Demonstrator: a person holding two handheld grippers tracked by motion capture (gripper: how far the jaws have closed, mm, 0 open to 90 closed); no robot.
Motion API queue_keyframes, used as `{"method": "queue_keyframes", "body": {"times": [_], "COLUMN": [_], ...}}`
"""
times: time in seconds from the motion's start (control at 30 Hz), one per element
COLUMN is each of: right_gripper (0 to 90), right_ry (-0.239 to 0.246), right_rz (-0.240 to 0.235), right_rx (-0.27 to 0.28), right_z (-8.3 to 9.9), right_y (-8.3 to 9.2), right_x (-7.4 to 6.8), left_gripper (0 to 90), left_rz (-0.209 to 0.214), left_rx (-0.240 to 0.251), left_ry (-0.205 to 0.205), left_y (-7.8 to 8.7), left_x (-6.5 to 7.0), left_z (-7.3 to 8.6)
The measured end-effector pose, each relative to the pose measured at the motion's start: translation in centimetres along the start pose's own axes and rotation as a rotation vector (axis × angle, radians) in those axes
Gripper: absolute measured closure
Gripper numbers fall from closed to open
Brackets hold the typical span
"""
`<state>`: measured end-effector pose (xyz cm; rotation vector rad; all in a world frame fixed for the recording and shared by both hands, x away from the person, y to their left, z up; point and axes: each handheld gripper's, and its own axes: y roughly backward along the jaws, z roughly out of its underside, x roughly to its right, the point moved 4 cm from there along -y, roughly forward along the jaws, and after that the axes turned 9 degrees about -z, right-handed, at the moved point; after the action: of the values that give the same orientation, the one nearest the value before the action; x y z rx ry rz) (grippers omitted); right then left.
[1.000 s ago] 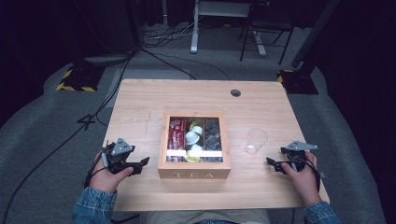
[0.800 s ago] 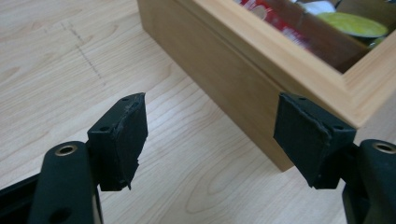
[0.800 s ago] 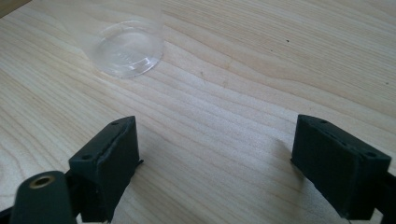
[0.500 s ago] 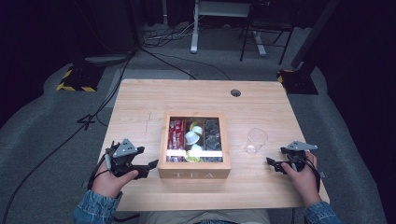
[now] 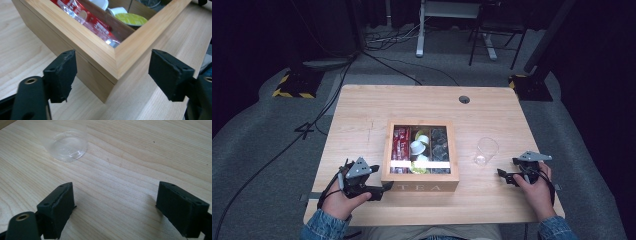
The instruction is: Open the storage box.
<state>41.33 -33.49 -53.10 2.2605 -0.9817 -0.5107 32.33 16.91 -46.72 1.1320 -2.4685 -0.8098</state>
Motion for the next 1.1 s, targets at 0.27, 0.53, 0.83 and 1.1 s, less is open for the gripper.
{"method": "queue_keyframes", "body": {"times": [0.27,0.53,0.83,1.1], "right_gripper": [14.9,14.8,14.9,14.8], "right_ry": [0.0,0.0,0.0,0.001], "right_rz": [0.0,0.0,0.0,0.001], "right_rx": [0.0,0.0,0.0,-0.001], "right_z": [0.0,0.0,0.0,0.0], "right_y": [0.0,0.0,0.0,0.0], "right_x": [0.0,0.0,0.0,0.0], "left_gripper": [41.1,47.7,52.9,61.2], "left_rz": [-0.018,-0.026,-0.031,-0.062], "left_rx": [-0.086,-0.111,-0.122,-0.133], "left_ry": [-0.042,-0.053,-0.068,-0.12], "left_y": [-0.6,-0.4,0.0,0.5], "left_x": [0.1,0.0,0.0,0.3], "left_z": [0.9,0.9,0.7,0.2]}}
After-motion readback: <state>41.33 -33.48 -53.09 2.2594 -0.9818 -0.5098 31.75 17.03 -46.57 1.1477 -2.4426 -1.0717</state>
